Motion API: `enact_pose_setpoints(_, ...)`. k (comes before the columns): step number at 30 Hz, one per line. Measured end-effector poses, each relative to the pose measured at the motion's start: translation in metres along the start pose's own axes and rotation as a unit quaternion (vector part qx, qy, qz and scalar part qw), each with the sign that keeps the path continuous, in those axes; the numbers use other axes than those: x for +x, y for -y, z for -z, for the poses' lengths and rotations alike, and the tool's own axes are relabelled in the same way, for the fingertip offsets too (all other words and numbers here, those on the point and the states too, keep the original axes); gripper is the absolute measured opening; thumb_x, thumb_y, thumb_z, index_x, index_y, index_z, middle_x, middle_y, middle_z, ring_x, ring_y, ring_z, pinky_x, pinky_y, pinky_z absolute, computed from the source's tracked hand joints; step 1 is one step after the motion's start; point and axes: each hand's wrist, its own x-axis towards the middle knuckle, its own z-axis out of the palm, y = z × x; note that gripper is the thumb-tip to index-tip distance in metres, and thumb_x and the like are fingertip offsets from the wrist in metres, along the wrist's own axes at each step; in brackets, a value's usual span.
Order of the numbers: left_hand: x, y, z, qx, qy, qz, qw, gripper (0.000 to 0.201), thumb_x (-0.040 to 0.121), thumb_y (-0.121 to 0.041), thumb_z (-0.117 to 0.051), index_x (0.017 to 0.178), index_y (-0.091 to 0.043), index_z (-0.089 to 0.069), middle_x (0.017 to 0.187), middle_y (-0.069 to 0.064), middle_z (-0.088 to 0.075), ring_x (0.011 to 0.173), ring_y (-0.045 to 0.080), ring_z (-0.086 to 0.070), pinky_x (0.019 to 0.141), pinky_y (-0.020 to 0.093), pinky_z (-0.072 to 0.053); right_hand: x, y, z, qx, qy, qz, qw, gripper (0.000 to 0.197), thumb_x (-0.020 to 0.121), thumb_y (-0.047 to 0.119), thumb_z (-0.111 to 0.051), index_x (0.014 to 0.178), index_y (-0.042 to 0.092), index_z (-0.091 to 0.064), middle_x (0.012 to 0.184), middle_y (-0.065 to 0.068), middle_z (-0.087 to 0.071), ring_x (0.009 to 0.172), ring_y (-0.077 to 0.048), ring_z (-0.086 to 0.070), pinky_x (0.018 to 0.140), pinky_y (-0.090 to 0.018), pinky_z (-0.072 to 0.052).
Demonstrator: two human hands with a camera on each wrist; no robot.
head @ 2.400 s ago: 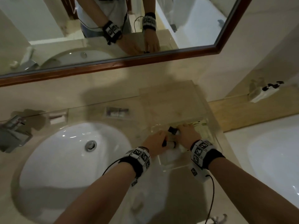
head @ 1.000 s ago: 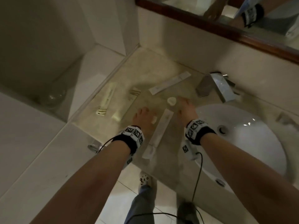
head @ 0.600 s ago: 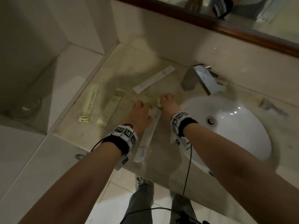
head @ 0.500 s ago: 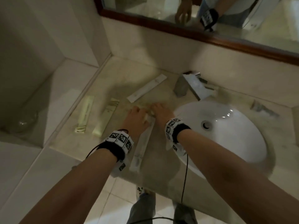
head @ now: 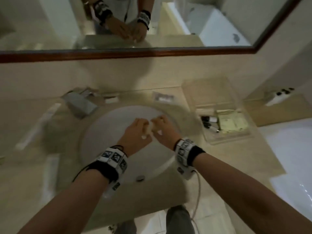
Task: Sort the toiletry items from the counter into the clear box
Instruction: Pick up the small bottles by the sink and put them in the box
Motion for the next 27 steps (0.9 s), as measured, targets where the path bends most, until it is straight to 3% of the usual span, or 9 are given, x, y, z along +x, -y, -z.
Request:
enact_pose_setpoints(2, 0.033, -0.045, -0.042, 0.001, 0.036, -0.034, 0.999, 0.038, 0.081, -0.011, -0.064, 0.114, 0.000, -0.049, 0.109, 0.013, -0.050, 0.098, 0.032, -0.052, 0.086, 0.038, -0.043, -0.022, -0.065, 0.044, 0.000, -0.049, -0.072, 0.996, 0.036, 0.084, 0.020, -0.057, 0.112, -0.003, -0.059, 0.107, -0.026, -0.058, 0.095, -0.041, -0.061, 0.087, -0.035, -0.044)
enact_pose_setpoints(4, 0.066, -0.084, -0.083, 0.013, 0.076, -0.052, 0.996, 0.036, 0.083, -0.011, -0.060, 0.115, 0.000, -0.049, 0.112, 0.015, -0.050, 0.101, 0.031, -0.051, 0.088, 0.037, -0.043, -0.036, -0.119, 0.084, -0.004, -0.082, -0.143, 0.986, 0.038, 0.087, 0.017, -0.058, 0.120, -0.002, -0.053, 0.118, -0.024, -0.053, 0.110, -0.041, -0.054, 0.097, -0.041, -0.042)
enact_pose_setpoints(7, 0.114, -0.128, -0.137, 0.022, 0.109, -0.050, 0.993, 0.037, 0.083, -0.010, -0.057, 0.119, -0.003, -0.048, 0.122, 0.013, -0.046, 0.109, 0.029, -0.049, 0.094, 0.035, -0.042, -0.046, -0.181, 0.126, -0.032, -0.043, -0.213, 0.976, 0.037, 0.092, 0.010, -0.051, 0.125, -0.006, -0.045, 0.131, -0.025, -0.045, 0.122, -0.036, -0.043, 0.104, -0.042, -0.035)
enact_pose_setpoints(11, 0.162, -0.160, -0.184, 0.079, 0.134, -0.045, 0.987, 0.039, 0.086, -0.005, -0.053, 0.124, -0.003, -0.045, 0.130, 0.013, -0.043, 0.117, 0.030, -0.044, 0.097, 0.032, -0.037, -0.025, -0.242, 0.142, -0.004, -0.034, -0.250, 0.968, 0.031, 0.092, 0.023, -0.054, 0.112, 0.003, -0.043, 0.116, -0.017, -0.047, 0.099, -0.031, -0.051, 0.083, -0.038, -0.044)
enact_pose_setpoints(18, 0.194, -0.170, -0.214, 0.229, 0.153, -0.020, 0.961, 0.040, 0.090, -0.006, -0.046, 0.130, -0.008, -0.042, 0.139, 0.009, -0.042, 0.126, 0.026, -0.041, 0.099, 0.030, -0.034, 0.003, -0.276, 0.126, -0.041, 0.042, -0.183, 0.981, 0.024, 0.093, 0.021, -0.049, 0.110, 0.004, -0.047, 0.115, -0.017, -0.051, 0.100, -0.033, -0.052, 0.081, -0.037, -0.043)
enact_pose_setpoints(22, 0.197, -0.163, -0.217, 0.240, 0.147, -0.043, 0.959, 0.048, 0.092, -0.008, -0.046, 0.139, -0.010, -0.038, 0.150, 0.008, -0.034, 0.136, 0.026, -0.033, 0.108, 0.031, -0.030, -0.001, -0.283, 0.122, -0.007, 0.042, -0.164, 0.985, 0.029, 0.096, 0.016, -0.045, 0.120, 0.001, -0.050, 0.127, -0.017, -0.045, 0.112, -0.034, -0.049, 0.090, -0.041, -0.046)
enact_pose_setpoints(24, 0.195, -0.155, -0.218, 0.245, 0.133, -0.068, 0.958, 0.049, 0.094, -0.009, -0.045, 0.142, -0.012, -0.037, 0.152, 0.006, -0.032, 0.139, 0.024, -0.030, 0.111, 0.032, -0.029, -0.002, -0.285, 0.122, 0.025, 0.017, -0.184, 0.983, 0.030, 0.094, 0.022, -0.049, 0.118, 0.003, -0.051, 0.125, -0.016, -0.046, 0.106, -0.033, -0.053, 0.087, -0.043, -0.049)
enact_pose_setpoints(27, 0.194, -0.147, -0.216, 0.260, 0.111, -0.061, 0.957, 0.049, 0.094, -0.011, -0.044, 0.142, -0.022, -0.039, 0.149, 0.005, -0.035, 0.133, 0.026, -0.036, 0.107, 0.035, -0.037, 0.001, -0.287, 0.120, 0.057, 0.001, -0.176, 0.983, 0.021, 0.091, 0.023, -0.055, 0.099, 0.004, -0.056, 0.114, -0.013, -0.048, 0.081, -0.027, -0.057, 0.078, -0.041, -0.052)
